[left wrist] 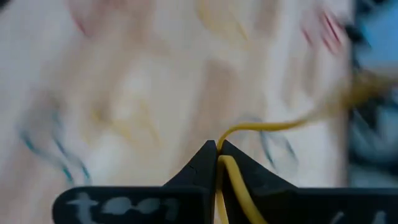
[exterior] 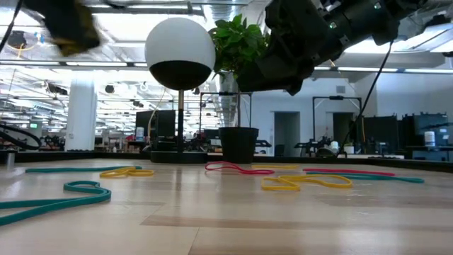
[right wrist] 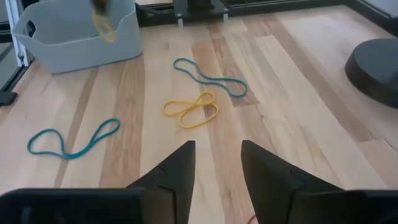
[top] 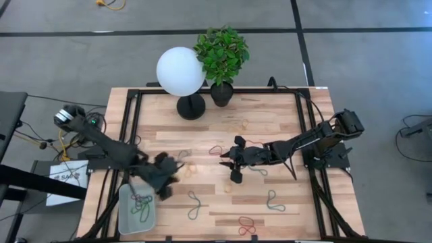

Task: Pick and place items into bin
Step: Put the yellow rubber band into the gray bin

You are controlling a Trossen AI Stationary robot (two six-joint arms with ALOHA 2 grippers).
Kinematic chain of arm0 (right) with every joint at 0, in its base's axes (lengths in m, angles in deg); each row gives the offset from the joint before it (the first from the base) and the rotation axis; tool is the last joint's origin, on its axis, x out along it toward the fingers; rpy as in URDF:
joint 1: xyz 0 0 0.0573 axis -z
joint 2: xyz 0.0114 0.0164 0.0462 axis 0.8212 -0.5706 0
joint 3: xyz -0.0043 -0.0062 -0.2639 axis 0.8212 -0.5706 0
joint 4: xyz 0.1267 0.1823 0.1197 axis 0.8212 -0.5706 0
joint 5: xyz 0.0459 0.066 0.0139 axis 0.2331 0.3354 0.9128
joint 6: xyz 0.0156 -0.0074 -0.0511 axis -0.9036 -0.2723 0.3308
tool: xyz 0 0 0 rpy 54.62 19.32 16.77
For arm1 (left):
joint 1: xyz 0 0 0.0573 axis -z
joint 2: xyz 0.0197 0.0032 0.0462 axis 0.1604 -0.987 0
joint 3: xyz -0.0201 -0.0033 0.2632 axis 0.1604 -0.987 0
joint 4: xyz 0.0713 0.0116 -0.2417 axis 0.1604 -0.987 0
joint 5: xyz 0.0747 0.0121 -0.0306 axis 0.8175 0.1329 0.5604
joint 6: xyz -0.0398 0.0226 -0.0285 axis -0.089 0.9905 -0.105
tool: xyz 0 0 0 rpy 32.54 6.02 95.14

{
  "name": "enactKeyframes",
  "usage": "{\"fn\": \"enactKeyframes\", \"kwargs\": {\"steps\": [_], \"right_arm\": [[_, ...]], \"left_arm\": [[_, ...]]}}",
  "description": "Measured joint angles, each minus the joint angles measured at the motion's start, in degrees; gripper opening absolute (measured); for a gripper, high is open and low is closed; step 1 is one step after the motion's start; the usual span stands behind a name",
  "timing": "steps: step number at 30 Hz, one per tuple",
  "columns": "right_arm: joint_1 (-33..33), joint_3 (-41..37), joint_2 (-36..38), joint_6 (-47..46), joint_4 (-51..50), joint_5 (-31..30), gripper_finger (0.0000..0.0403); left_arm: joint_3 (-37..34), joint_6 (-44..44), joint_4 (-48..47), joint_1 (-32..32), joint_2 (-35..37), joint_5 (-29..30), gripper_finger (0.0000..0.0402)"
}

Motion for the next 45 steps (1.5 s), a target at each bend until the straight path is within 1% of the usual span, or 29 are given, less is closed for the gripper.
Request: {"fn": "enactKeyframes", "kwargs": {"steps": [3, 5, 7, 8, 11, 14, 16, 18, 25, 27, 29, 32, 33, 35, 39, 42, 45], "right_arm": [[0.0, 0.0, 0.0, -1.1, -0.9, 0.0, 0.0121], [0.0, 0.0, 0.0, -2.5, -1.5, 0.2, 0.0121], [0.0, 0.0, 0.0, -3.0, -1.9, 0.2, 0.0121], [0.0, 0.0, 0.0, -3.0, -2.3, 0.2, 0.0122], [0.0, 0.0, 0.0, -3.1, -2.8, 0.2, 0.0122], [-0.1, 0.0, 0.0, -3.1, -2.8, 0.2, 0.0122], [-0.2, 0.0, 0.0, -3.1, -2.8, 0.2, 0.0122], [-0.2, 0.0, 0.0, -3.1, -2.8, 0.2, 0.0122], [-0.2, 0.0, 0.0, -3.1, -2.4, 0.2, 0.0122], [-0.2, 0.0, 0.0, -3.1, -2.4, 0.2, 0.0122], [-0.2, 0.0, 0.0, -3.1, -2.4, 0.2, 0.0122], [-0.2, 0.0, 0.0, -3.1, -2.4, 0.2, 0.0122], [-0.2, 0.0, 0.0, -3.1, -2.4, 0.2, 0.0122], [-0.2, 0.0, 0.0, -3.1, -2.3, 0.2, 0.0122], [-0.2, 0.0, 0.0, -3.1, -2.3, 0.2, 0.0122], [-0.2, 0.0, 0.0, -3.1, -2.3, 0.2, 0.0122], [-0.2, 0.0, 0.0, -3.1, -2.3, 0.2, 0.0122]], "left_arm": [[0.0, -4.7, -6.0, 4.7, 2.2, -8.2, 0.0], [0.0, -10.1, -8.6, 7.9, 2.5, -12.5, 0.0], [0.0, -16.3, -10.3, 11.2, 2.5, -15.6, 0.0], [0.0, -19.2, -11.0, 12.9, 2.4, -16.3, 0.0], [0.0, -26.9, -12.1, 17.3, 1.2, -15.2, 0.0], [0.0, -33.0, -14.5, 20.7, -1.1, -10.2, 0.0], [0.0, -36.8, -17.4, 21.9, -3.0, -7.1, 0.0], [0.0, -39.5, -19.2, 22.1, -5.1, -6.5, 0.0003], [0.0, -39.1, -19.6, 21.9, -13.4, -9.1, 0.0029], [0.0, -38.9, -19.7, 21.7, -15.8, -12.5, 0.0039], [0.0, -38.4, -19.7, 21.5, -17.9, -17.2, 0.0049], [0.0, -35.2, -19.7, 21.4, -20.4, -24.3, 0.0062], [0.0, -34.1, -19.7, 21.4, -20.8, -25.5, 0.0065], [0.0, -33.5, -19.7, 21.4, -21.1, -25.5, 0.0068], [0.6, -33.7, -20.3, 21.3, -20.8, -22.5, 0.0067], [2.7, -33.9, -23.2, 21.3, -20.4, -21.7, 0.0064], [5.6, -33.9, -28.1, 21.3, -20.4, -21.9, 0.0064]]}}
